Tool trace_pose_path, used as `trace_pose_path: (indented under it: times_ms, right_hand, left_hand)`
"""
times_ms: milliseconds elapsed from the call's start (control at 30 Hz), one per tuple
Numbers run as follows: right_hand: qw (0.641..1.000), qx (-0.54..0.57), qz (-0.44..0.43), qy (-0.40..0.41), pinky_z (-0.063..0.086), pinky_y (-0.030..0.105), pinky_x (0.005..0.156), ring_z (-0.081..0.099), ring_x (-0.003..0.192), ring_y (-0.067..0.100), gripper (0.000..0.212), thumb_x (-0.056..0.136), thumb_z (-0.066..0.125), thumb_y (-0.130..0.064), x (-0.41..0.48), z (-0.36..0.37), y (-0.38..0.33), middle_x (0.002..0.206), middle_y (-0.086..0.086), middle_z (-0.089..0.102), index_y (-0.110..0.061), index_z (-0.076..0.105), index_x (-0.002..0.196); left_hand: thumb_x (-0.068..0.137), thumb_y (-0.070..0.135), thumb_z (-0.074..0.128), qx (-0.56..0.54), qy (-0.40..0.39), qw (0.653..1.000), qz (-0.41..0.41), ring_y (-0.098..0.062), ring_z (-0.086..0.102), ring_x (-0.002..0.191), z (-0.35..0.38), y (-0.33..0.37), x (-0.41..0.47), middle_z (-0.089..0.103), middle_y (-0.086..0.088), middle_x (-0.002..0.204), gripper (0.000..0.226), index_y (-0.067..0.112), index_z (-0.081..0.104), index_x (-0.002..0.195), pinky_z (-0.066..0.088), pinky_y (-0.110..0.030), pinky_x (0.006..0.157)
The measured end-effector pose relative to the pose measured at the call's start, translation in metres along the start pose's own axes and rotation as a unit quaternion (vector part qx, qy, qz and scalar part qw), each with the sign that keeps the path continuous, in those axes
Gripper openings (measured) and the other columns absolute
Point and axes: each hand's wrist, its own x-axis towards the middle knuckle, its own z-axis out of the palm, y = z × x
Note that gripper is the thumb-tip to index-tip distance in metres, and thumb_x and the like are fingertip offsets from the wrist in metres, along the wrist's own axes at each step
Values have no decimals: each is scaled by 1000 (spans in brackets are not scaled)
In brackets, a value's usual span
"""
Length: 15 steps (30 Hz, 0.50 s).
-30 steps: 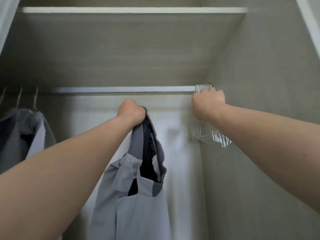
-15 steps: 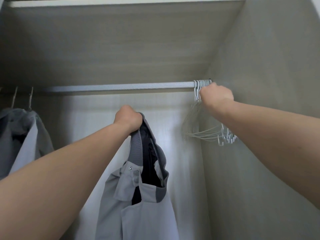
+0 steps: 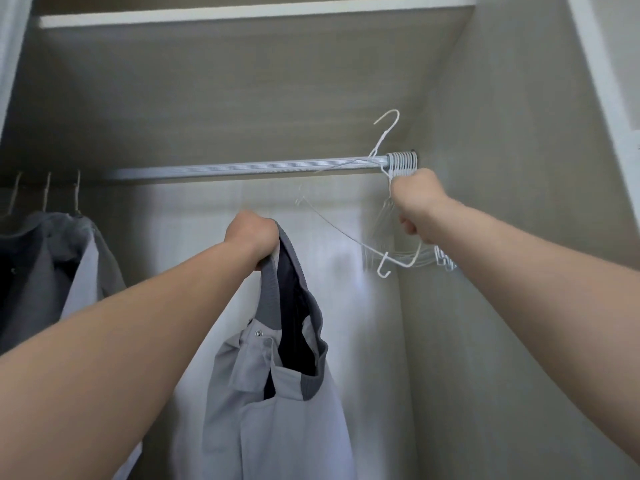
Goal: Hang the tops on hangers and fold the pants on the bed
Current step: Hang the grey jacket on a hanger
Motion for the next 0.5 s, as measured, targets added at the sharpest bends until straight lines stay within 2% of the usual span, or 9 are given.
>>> trace_pose_path:
  times_ms: [133,200,300,367,433,500]
  right_hand:
    - [984,177,32,-13,21,12,41,24,32,10,25,91,33,-5,-31,-5,9,56,1,29,-20,31,70]
    - [971,237,19,-12,19,9,40,20,30,10,26,89,31,-3,-50,-10,11,49,-2,27,-22,29,72]
    - [959,284,-5,-3,17,11,41,22,33,9,22,90,30,-4,-78,-15,13,44,-7,31,-23,32,81]
    - [951,307,-11,-15,16,13,42,22,34,9,21,90,30,-3,-88,-19,11,45,-7,33,-23,31,81]
    - [949,311,-2,-46,17,14,42,22,38,11,17,91,38,-8,-88,-24,4,51,-4,33,-23,32,84]
    - [953,289,33,-79,21,16,42,24,42,14,17,93,52,-21,-79,-27,-4,58,0,32,-21,35,89]
  left_hand:
    - [85,0,37,-57,9,998,-38,-34,56,75,-13,-4,-18,60,-19,89,15,6,51,86,48,-35,58]
    - [80,4,38,-85,29,994,-54,-37,61,80,-25,-4,-27,65,-24,98,21,5,54,92,53,-41,66]
    - [74,9,38,-99,59,991,-74,-43,67,96,-44,1,-47,67,-25,105,34,3,58,101,57,-54,86]
    - [78,6,40,-98,94,988,-72,-44,67,98,-56,11,-55,67,-26,104,24,2,58,93,57,-58,88]
    - [84,-1,40,-92,127,986,-58,-41,67,93,-69,28,-68,66,-24,97,14,4,54,83,57,-50,83]
    - [92,0,42,-83,134,987,-40,-32,63,86,-79,51,-85,58,-17,85,21,10,47,75,52,-41,77]
